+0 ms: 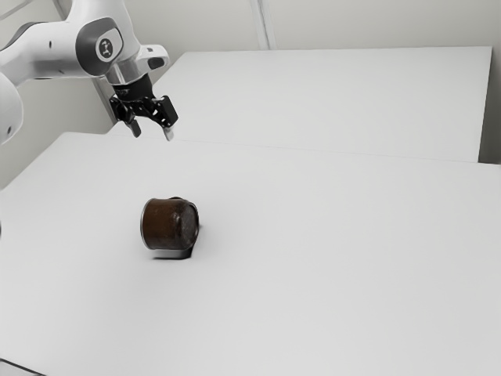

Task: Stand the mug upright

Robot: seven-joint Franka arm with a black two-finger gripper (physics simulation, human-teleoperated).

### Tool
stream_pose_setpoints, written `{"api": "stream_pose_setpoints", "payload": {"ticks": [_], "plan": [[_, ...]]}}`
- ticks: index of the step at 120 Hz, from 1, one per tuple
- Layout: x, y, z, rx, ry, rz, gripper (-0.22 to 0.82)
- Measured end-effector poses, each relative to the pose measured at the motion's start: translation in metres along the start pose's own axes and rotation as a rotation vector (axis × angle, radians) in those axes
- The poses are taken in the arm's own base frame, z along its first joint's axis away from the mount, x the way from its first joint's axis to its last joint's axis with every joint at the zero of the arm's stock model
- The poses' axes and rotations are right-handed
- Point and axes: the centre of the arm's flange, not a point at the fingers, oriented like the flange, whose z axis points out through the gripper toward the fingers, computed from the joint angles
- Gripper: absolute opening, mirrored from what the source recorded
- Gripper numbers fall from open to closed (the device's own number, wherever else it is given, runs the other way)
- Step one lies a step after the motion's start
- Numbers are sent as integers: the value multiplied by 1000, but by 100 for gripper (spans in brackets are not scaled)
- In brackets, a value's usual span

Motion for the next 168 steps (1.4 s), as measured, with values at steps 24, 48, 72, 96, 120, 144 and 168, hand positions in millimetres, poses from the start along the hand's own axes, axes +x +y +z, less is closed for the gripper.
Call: {"api": "stream_pose_setpoints", "payload": {"ticks": [24,48,72,96,120,144,168], "plan": [[0,1,-1,0,4,7,60],[-2,6,-2,-10,2,13,60],[-15,-62,4,-247,-2,-124,60],[-42,-136,72,-574,-37,-268,60],[-51,-171,179,-844,-64,-342,60],[-73,-174,226,-965,-47,-313,60],[-83,-168,261,-1127,17,-283,60]]}}
